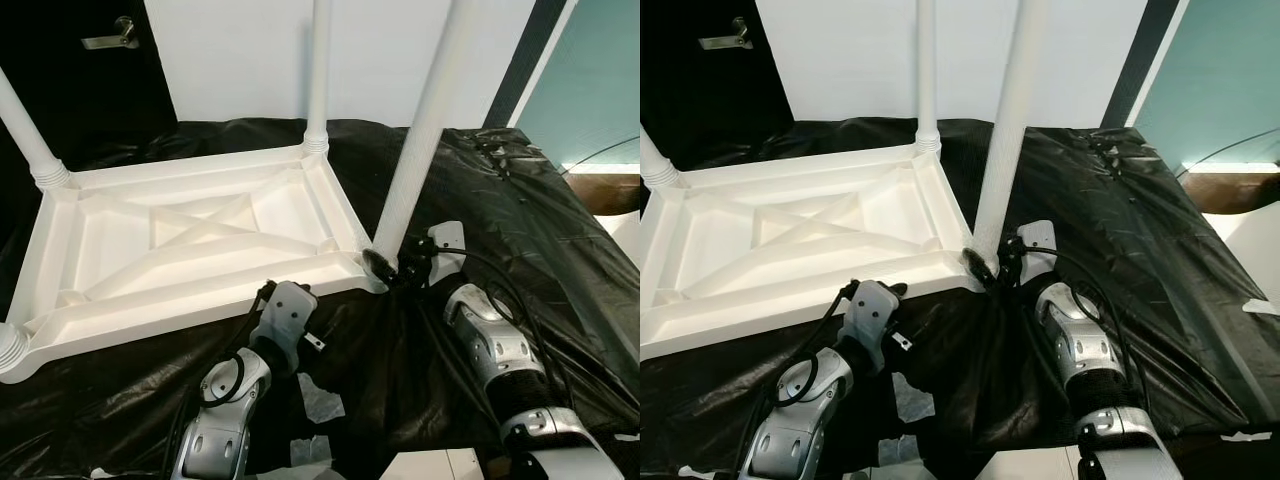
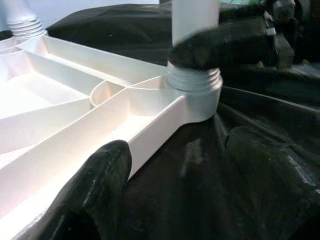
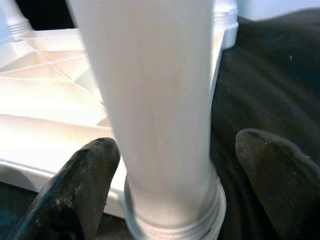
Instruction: Building children table
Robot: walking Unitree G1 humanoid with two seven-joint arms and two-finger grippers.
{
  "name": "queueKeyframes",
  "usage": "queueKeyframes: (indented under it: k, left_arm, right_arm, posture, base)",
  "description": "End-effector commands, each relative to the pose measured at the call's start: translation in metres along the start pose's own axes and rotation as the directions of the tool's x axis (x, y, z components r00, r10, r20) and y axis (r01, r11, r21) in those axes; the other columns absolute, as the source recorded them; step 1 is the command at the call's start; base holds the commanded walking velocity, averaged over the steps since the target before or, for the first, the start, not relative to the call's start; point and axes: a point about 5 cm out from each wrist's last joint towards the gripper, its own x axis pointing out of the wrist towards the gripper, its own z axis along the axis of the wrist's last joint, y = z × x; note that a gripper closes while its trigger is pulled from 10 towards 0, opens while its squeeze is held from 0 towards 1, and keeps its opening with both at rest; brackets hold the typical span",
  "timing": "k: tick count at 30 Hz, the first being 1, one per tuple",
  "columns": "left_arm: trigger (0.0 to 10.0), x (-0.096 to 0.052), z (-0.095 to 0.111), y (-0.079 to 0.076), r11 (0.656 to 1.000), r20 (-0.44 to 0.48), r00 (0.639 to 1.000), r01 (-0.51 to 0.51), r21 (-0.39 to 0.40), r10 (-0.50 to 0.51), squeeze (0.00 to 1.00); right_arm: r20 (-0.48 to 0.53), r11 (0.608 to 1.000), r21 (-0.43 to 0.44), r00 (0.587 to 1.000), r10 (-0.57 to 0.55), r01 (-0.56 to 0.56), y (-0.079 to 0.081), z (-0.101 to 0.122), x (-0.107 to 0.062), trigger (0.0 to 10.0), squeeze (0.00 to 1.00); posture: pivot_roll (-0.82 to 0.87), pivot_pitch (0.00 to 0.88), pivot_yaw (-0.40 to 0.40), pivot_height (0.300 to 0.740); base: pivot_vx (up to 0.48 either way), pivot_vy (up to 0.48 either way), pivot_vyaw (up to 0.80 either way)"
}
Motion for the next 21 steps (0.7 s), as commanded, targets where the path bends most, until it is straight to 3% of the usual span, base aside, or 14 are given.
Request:
queueKeyframes:
  k: [1,7,13,14,16,17,21]
  left_arm:
    - [10.0,-0.001,0.000,0.005,0.994,-0.007,0.994,-0.113,0.010,0.113,0.00]
    - [10.0,-0.001,0.000,0.007,0.994,-0.004,0.994,-0.112,0.015,0.112,0.00]
    - [10.0,0.000,0.001,0.007,0.994,-0.002,0.994,-0.106,0.016,0.106,0.00]
    - [10.0,0.000,0.001,0.007,0.994,-0.002,0.995,-0.104,0.017,0.104,0.00]
    - [10.0,0.000,0.001,0.007,0.995,-0.003,0.995,-0.103,0.018,0.103,0.00]
    - [10.0,0.001,0.001,0.007,0.995,-0.002,0.995,-0.101,0.018,0.101,0.00]
    - [10.0,0.001,0.002,0.007,0.995,-0.002,0.995,-0.099,0.019,0.099,0.00]
  right_arm:
    - [-0.010,0.997,-0.017,0.997,0.082,-0.082,-0.001,0.003,0.003,10.0,0.00]
    - [-0.100,0.957,-0.116,0.962,0.253,-0.264,-0.007,0.016,0.014,10.0,0.00]
    - [-0.151,0.933,-0.144,0.939,0.309,-0.330,-0.010,0.017,0.015,10.0,0.00]
    - [-0.172,0.926,-0.147,0.931,0.322,-0.348,-0.011,0.016,0.015,4.6,0.00]
    - [-0.185,0.920,-0.146,0.924,0.334,-0.362,-0.012,0.016,0.016,4.6,0.00]
    - [-0.193,0.914,-0.144,0.917,0.350,-0.379,-0.012,0.015,0.016,0.0,0.00]
    - [-0.196,0.910,-0.141,0.912,0.360,-0.389,-0.012,0.015,0.017,0.0,0.00]
  posture:
    - [0.18,0.000,-0.069,0.740]
    - [0.18,0.000,-0.063,0.740]
    - [0.17,0.000,-0.054,0.740]
    - [0.17,0.000,-0.051,0.740]
    - [0.17,0.000,-0.051,0.740]
    - [0.17,0.000,-0.049,0.740]
    - [0.17,0.000,-0.048,0.740]
  base:
    - [0.000,0.000,0.00]
    - [0.000,0.000,0.00]
    - [0.000,0.000,0.00]
    - [0.000,0.000,0.00]
    - [0.000,0.000,0.00]
    - [0.000,0.000,0.00]
    - [0.000,0.000,0.00]
